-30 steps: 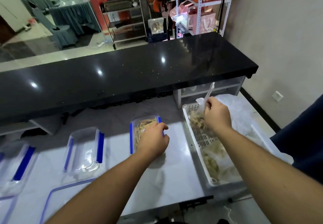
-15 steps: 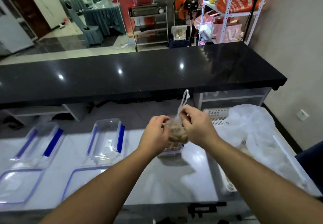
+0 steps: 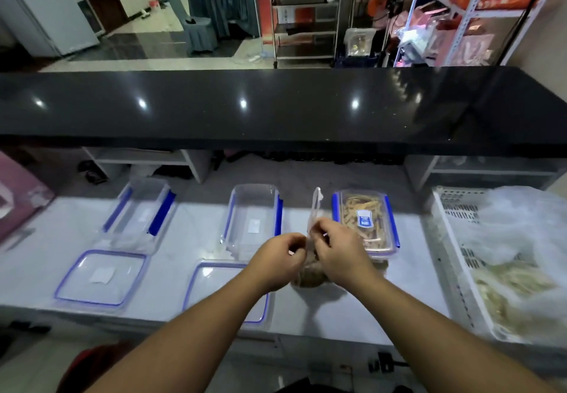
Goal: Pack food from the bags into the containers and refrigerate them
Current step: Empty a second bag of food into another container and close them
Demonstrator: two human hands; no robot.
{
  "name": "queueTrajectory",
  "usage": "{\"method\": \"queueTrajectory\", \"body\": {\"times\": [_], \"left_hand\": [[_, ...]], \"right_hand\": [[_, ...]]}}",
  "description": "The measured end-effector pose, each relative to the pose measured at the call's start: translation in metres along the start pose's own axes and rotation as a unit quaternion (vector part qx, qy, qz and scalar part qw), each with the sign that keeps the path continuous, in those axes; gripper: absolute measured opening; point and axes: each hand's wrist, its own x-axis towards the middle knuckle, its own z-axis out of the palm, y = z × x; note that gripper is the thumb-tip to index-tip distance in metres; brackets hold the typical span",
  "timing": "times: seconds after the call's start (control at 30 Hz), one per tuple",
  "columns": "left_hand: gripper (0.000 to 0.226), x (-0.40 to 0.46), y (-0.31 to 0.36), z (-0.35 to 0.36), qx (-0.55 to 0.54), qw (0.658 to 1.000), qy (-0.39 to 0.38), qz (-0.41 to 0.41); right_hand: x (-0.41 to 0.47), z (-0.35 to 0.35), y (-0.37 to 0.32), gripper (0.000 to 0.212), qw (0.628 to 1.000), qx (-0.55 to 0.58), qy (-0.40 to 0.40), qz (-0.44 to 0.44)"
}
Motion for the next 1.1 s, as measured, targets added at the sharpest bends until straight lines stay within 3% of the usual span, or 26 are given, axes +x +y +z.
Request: {"method": "queueTrajectory", "body": {"times": [0.33,0.47,0.6,0.83,0.93,1.0,1.07,1.1], "left_hand": [[0.02,0.014,-0.03,0.007,0.038,0.999,-0.005,0.023],[0.012,0.019,-0.027,0.014,0.031,0.999,0.001,0.039],[0.011,0.022,-0.027,0.012,0.044,0.998,-0.017,0.04],[0.011,0.029,-0.046,0.001,0.144,0.988,-0.008,-0.048],[0.023,0.028,-0.035,0.007,0.106,0.992,-0.057,-0.032],[0.031,0.028,-0.025,0.012,0.087,0.992,-0.087,-0.013],[0.02,0.031,-0.02,0.014,0.078,0.995,-0.057,-0.01],[0.016,0.035,-0.019,0.013,0.063,0.997,-0.03,-0.018]], "right_hand": [[-0.021,0.042,0.008,0.016,0.988,0.067,0.05,0.132],[-0.03,0.04,0.022,0.013,0.983,0.043,0.06,0.169],[-0.028,0.037,0.039,0.005,0.986,-0.001,0.032,0.161],[-0.033,0.019,0.073,0.014,0.978,-0.08,0.023,0.19],[-0.026,0.018,0.068,0.029,0.987,-0.053,-0.024,0.147],[-0.021,0.02,0.065,0.017,0.989,-0.065,-0.054,0.122],[-0.016,0.018,0.067,0.001,0.988,-0.068,-0.05,0.126],[-0.014,0.017,0.069,0.01,0.988,-0.056,-0.035,0.137]]}}
